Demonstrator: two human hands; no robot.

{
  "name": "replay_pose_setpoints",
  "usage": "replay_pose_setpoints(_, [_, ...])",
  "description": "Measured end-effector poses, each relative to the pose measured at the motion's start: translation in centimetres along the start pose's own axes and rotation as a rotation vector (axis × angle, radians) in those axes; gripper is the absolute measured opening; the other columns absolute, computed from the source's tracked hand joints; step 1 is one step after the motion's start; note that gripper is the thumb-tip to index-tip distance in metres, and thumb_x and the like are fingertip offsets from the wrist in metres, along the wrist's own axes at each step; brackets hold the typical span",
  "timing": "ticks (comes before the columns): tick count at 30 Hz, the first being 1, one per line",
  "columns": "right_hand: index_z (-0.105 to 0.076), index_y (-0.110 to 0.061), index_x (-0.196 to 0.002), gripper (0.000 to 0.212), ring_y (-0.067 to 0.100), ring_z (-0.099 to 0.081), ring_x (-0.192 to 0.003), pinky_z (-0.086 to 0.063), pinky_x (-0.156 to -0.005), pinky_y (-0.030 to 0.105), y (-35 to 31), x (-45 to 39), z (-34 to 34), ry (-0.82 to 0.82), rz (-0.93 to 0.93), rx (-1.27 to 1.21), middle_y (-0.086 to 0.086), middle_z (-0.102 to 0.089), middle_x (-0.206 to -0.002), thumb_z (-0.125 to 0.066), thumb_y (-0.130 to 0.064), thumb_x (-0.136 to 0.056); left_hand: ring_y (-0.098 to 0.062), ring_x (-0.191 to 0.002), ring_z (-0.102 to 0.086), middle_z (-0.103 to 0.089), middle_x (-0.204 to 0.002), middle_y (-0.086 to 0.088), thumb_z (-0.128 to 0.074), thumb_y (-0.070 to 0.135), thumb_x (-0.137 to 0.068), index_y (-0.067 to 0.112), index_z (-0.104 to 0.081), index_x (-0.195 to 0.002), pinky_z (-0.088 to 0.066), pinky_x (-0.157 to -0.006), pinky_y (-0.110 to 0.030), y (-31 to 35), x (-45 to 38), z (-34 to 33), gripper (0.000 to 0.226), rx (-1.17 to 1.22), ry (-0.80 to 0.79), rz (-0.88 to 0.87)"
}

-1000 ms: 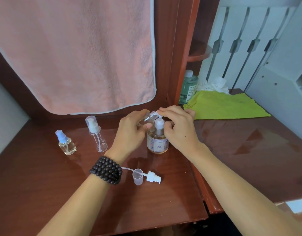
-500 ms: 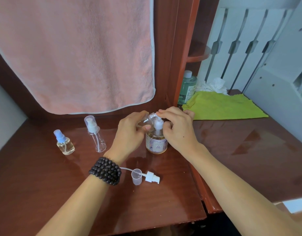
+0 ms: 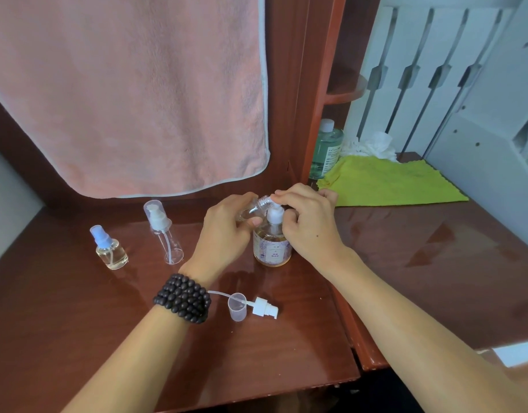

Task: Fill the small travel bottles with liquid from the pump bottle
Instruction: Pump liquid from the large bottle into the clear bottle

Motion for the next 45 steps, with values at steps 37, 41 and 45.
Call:
replay_pose_setpoints(37, [-0.079, -0.022, -0.094, 0.051, 0.009, -0.065, -0.089, -0.031, -0.082, 0.044, 0.03, -0.05, 0.01, 0.003, 0.032, 0.010, -0.010, -0.072, -0.098, -0.034, -0.011, -0.072, -0.013, -0.091, -0.062, -0.069, -0.102, 0.001, -0.076, 0.008, -0.084, 0.015, -0.069, -0.120, -0.043, -0.084, -0.022, 0.42, -0.03, 0.26, 0.037, -0.037, 0.013, 0.003])
replay_pose_setpoints(41, [-0.079, -0.022, -0.093, 0.050, 0.010, -0.066, -0.090, -0.029, -0.082, 0.042, 0.05, 0.00, -0.07, -0.007, 0.027, 0.007, -0.010, -0.072, -0.098, -0.036, -0.011, -0.071, -0.014, -0.091, -0.063, -0.069, -0.104, 0.000, -0.075, 0.006, -0.084, 0.014, -0.069, -0.121, -0.040, -0.082, -0.012, 0.24, 0.12, 0.18, 0.038, -0.015, 0.010, 0.021])
replay_pose_setpoints(45, [-0.078, -0.022, -0.095, 0.046, 0.006, -0.063, -0.094, -0.031, -0.084, 0.043, -0.21, -0.14, 0.38, 0.038, 0.029, -0.015, -0.010, -0.072, -0.104, -0.046, -0.003, -0.069, -0.011, -0.091, -0.063, -0.070, -0.108, 0.001, -0.076, 0.009, -0.085, 0.016, -0.069, -0.122, -0.044, -0.086, -0.011, 0.60, -0.14, 0.70, 0.039, 0.001, 0.022, 0.009])
Point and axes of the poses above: each hand's wrist, its own x-axis away from the middle knuckle, its own z-axis out of the back of the hand, y = z × x, the point moved 5 cm from there along -x, towards the middle knuckle
